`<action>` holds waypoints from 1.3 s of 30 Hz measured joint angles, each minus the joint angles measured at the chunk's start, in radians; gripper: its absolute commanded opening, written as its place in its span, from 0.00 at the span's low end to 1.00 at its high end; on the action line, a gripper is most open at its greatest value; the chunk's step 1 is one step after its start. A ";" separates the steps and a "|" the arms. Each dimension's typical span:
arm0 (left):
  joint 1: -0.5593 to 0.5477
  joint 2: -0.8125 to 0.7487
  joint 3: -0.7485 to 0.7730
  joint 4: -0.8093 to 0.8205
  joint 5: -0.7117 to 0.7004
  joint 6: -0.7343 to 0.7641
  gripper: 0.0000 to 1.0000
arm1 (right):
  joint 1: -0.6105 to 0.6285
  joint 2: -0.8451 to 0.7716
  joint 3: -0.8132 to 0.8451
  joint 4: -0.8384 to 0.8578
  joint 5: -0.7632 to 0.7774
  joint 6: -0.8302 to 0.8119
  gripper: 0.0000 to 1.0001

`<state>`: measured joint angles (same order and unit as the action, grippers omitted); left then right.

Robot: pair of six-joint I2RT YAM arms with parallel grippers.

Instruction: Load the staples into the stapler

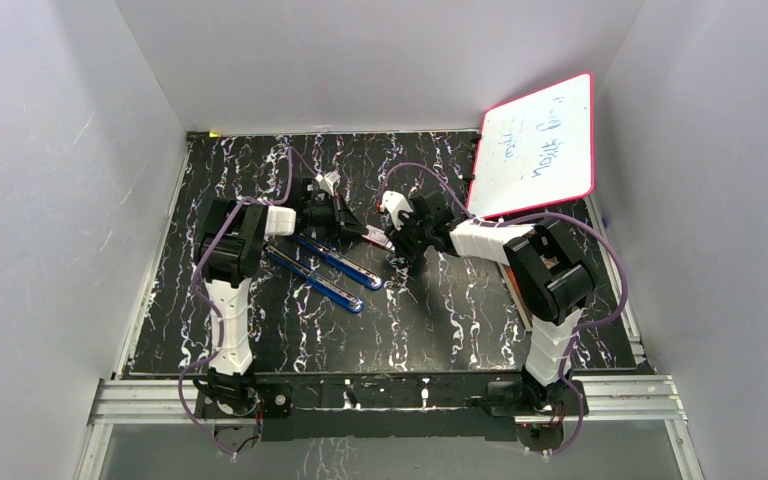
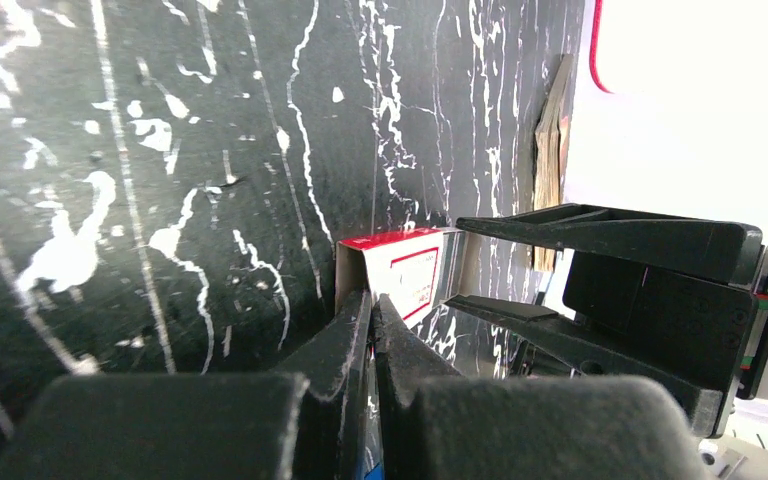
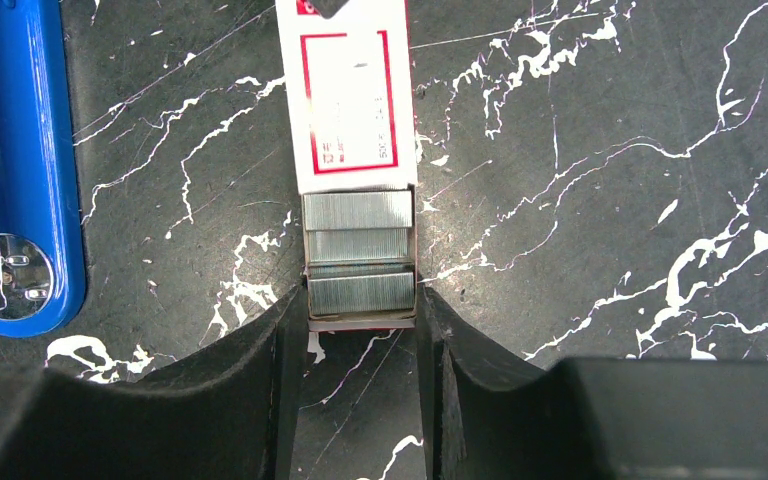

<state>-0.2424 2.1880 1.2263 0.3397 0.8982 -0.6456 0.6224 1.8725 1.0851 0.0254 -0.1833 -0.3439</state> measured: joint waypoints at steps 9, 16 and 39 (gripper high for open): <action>0.057 0.000 0.007 -0.023 0.006 0.014 0.00 | 0.000 0.000 0.000 -0.001 0.000 0.000 0.46; 0.090 -0.011 0.007 -0.034 -0.017 0.025 0.00 | 0.000 0.000 0.000 -0.001 0.000 0.000 0.46; 0.112 -0.093 0.007 -0.087 -0.091 0.079 0.55 | 0.000 0.053 0.107 -0.099 -0.011 -0.077 0.54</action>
<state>-0.1303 2.0953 1.2335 0.2527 0.8074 -0.5667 0.6220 1.9259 1.1919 -0.0738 -0.1944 -0.4213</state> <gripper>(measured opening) 0.527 0.529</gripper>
